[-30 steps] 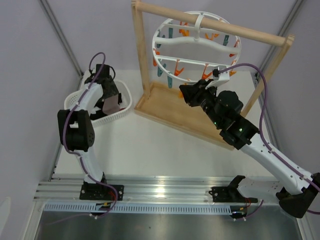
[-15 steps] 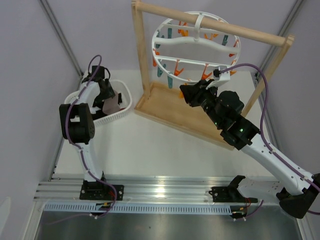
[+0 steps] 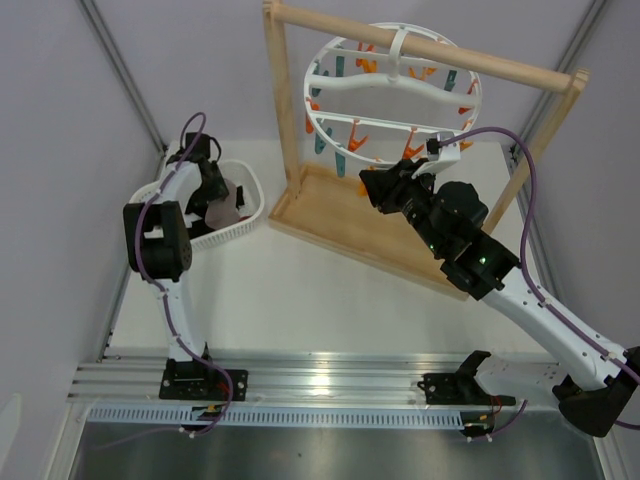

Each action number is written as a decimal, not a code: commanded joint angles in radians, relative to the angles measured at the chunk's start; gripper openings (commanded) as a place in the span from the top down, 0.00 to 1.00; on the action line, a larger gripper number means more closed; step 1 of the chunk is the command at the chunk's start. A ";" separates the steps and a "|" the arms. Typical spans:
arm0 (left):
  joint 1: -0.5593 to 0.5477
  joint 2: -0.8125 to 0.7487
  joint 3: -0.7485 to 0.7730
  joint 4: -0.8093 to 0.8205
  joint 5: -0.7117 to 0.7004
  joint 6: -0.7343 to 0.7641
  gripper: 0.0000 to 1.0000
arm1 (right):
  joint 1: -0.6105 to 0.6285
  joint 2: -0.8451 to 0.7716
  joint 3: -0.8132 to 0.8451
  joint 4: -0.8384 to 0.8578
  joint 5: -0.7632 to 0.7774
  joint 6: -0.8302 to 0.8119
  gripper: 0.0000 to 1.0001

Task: Clip the socks to the hanger
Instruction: Adjust the sock in the bin.

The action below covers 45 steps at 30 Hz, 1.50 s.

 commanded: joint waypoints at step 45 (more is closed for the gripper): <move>-0.045 -0.217 -0.133 -0.004 0.056 -0.031 0.50 | 0.014 -0.006 -0.004 0.003 -0.019 0.020 0.97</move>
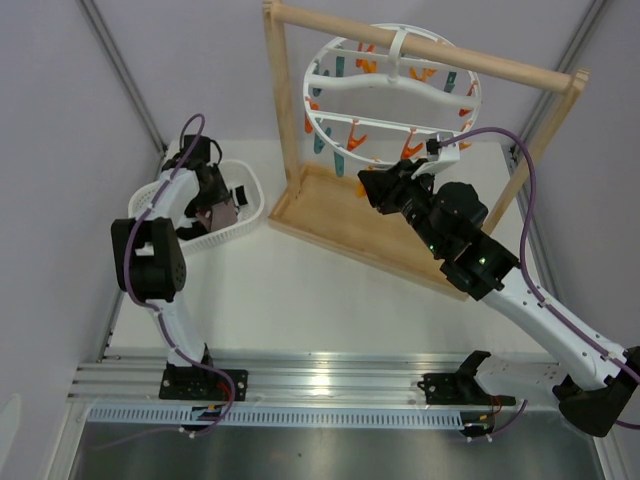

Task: Clip the socks to the hanger
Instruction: Adjust the sock in the bin, then pick up the sock from the bin.

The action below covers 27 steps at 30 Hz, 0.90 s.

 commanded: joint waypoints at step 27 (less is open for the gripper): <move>0.015 0.001 0.035 0.035 0.043 -0.028 0.56 | 0.010 -0.022 -0.016 -0.004 -0.018 0.028 0.97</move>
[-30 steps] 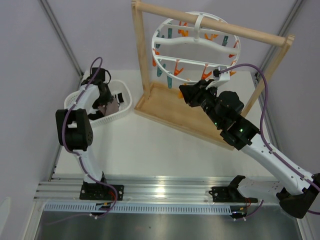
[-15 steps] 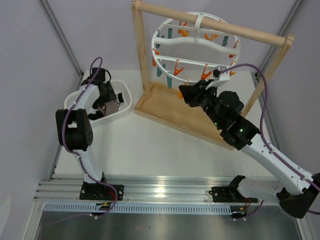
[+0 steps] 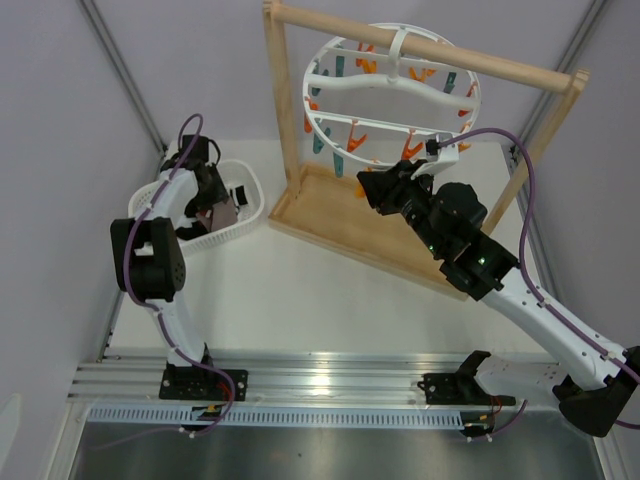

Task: Clip the socks to the hanger
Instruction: Pick up the sock from the bin.

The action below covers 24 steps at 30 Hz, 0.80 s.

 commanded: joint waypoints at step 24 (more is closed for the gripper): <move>-0.016 0.011 0.031 0.031 0.067 -0.005 0.99 | 0.012 -0.024 -0.012 -0.006 -0.015 0.023 0.97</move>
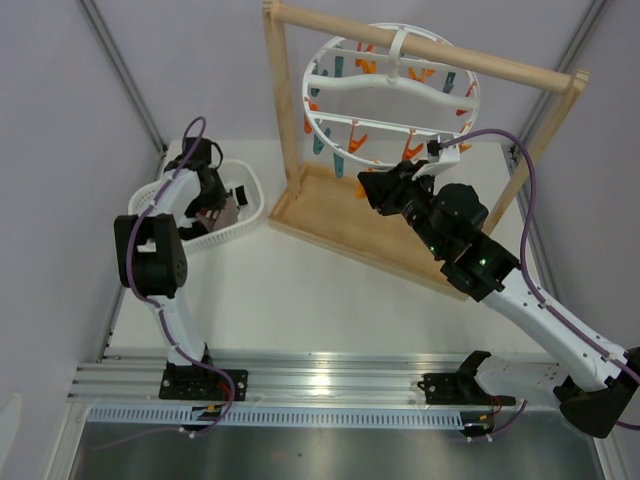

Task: Clip the socks to the hanger
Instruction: Pick up the sock from the bin, then place the sock at the center of the board.

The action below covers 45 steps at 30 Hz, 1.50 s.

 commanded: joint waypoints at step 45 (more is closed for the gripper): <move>-0.407 -0.840 -0.328 -0.082 -0.305 0.052 0.99 | 0.018 0.003 -0.012 -0.002 -0.020 -0.003 0.97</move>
